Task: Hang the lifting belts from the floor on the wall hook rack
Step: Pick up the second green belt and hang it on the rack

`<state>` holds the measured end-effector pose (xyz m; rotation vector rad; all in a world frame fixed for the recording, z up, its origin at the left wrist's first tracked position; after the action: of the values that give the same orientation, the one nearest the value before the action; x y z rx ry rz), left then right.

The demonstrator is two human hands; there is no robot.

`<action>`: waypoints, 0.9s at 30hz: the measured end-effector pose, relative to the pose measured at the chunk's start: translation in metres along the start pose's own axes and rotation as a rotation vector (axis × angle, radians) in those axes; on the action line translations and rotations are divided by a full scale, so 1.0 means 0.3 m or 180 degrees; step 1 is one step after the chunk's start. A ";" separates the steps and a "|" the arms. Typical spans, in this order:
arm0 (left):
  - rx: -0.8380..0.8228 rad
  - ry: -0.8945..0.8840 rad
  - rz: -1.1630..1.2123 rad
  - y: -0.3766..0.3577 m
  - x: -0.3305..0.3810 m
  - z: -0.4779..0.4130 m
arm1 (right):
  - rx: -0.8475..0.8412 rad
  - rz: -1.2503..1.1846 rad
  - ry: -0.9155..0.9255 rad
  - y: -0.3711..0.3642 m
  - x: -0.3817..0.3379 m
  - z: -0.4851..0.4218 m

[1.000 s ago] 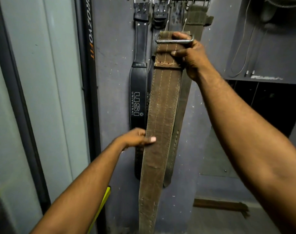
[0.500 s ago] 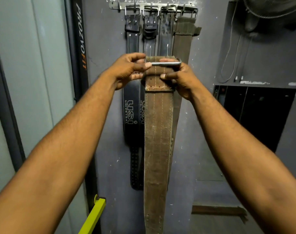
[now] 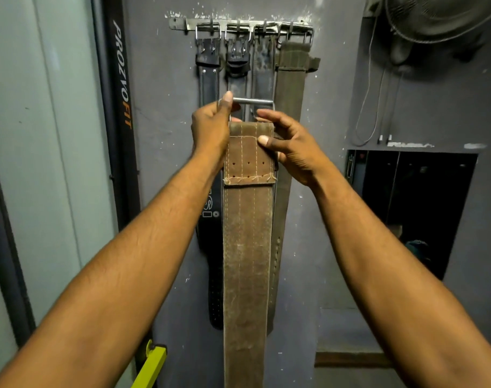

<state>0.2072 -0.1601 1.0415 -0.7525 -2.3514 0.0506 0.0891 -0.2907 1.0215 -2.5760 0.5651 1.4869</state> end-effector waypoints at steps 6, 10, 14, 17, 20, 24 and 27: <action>0.0349 -0.0275 -0.0106 -0.021 0.001 0.035 | 0.0290 -0.0173 0.0058 0.003 0.014 0.016; 0.0566 -0.0469 -0.0371 -0.023 -0.007 0.054 | 0.0433 -0.0344 0.0179 -0.013 0.055 0.006; 0.0544 -0.0390 -0.0380 -0.010 -0.043 0.045 | 0.0546 -0.0266 0.0266 -0.024 0.090 -0.032; 0.0234 -0.0100 0.0117 0.021 -0.073 0.047 | 0.0498 -0.0361 0.0280 -0.020 0.116 -0.074; -0.0250 0.0076 0.0491 0.067 -0.094 0.054 | 0.0444 -0.0417 0.0209 -0.014 0.137 -0.126; -0.0253 -0.0058 0.0550 0.121 -0.151 -0.016 | 0.0358 -0.0230 0.0188 -0.024 0.156 -0.226; -0.0164 -0.0148 0.0638 0.152 -0.189 -0.114 | 0.0333 -0.0123 0.0238 -0.053 0.133 -0.329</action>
<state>0.2858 -0.1574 1.0252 -1.0208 -2.3207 0.0951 0.1930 -0.3139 1.0367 -2.5557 0.5819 1.3175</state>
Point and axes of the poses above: each hand's wrist, its own z-axis away from the middle knuckle, its own y-axis out of the back of the hand, x = y × z, the point moved 1 cm from there along -z, towards the middle knuckle, and after that the axes turned 11 degrees about -y, right-handed, at the moved point
